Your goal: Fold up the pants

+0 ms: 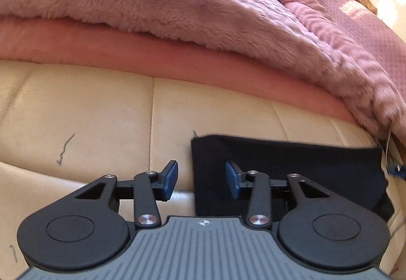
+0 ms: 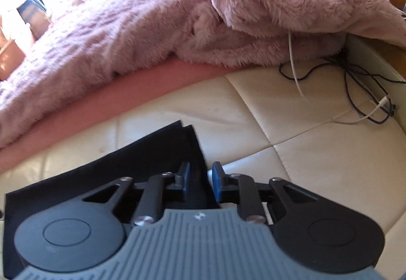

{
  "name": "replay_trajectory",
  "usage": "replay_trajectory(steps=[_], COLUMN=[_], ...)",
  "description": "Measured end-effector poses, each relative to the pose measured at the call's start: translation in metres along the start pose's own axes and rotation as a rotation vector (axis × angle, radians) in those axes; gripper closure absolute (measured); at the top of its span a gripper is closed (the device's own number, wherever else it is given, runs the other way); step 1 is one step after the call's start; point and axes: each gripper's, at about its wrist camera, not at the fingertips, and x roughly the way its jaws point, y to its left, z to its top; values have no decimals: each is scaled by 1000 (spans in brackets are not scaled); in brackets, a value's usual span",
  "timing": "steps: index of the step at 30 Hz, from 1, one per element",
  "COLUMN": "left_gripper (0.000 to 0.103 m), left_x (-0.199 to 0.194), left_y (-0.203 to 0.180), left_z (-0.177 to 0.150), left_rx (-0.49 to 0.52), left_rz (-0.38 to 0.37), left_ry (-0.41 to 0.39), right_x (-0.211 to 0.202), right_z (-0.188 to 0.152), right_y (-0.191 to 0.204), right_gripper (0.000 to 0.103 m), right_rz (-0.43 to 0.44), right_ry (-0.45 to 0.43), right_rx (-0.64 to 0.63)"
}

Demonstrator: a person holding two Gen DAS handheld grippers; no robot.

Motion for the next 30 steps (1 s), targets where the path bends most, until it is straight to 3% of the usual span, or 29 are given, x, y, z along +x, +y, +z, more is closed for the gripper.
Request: replay_trajectory(steps=[2,5,8,9,13,15,18,21,23,24,26,28,30], left_gripper=[55,55,72,79,83,84,84,83,76,67,64,64,64], left_x=[12,22,29,31,33,29,11,-10,-23,-29,-40,-47,-49], left_y=[5,6,5,3,-18,-21,-16,-11,-6,-3,2,1,-7], left_z=[6,10,13,15,14,14,12,-3,-18,-26,-43,-59,-74], left_rx=[-44,-53,-71,-54,110,126,80,42,-3,-26,-64,-47,32], left_rz=[-22,-24,13,33,115,121,78,34,-16,-37,-55,-50,-33], left_ry=[30,13,3,4,4,2,0,53,96,110,141,163,199], right_x=[-5,-1,8,12,17,17,13,5,5,5,5,6,5], right_z=[-5,-11,-20,-24,-31,-30,-27,-29,-33,-35,-37,-37,-37], right_y=[2,1,-6,-7,-13,-12,-11,-8,-6,-6,-11,-13,-11], right_gripper=[74,71,71,71,70,70,70,69,69,69,69,69,69], right_rz=[9,-6,16,14,23,21,19,14,-5,-3,6,9,4], right_ry=[-12,6,43,54,47,53,60,51,65,64,60,61,67], right_rx=[-8,-5,45,52,120,110,111,100,68,71,97,107,97])
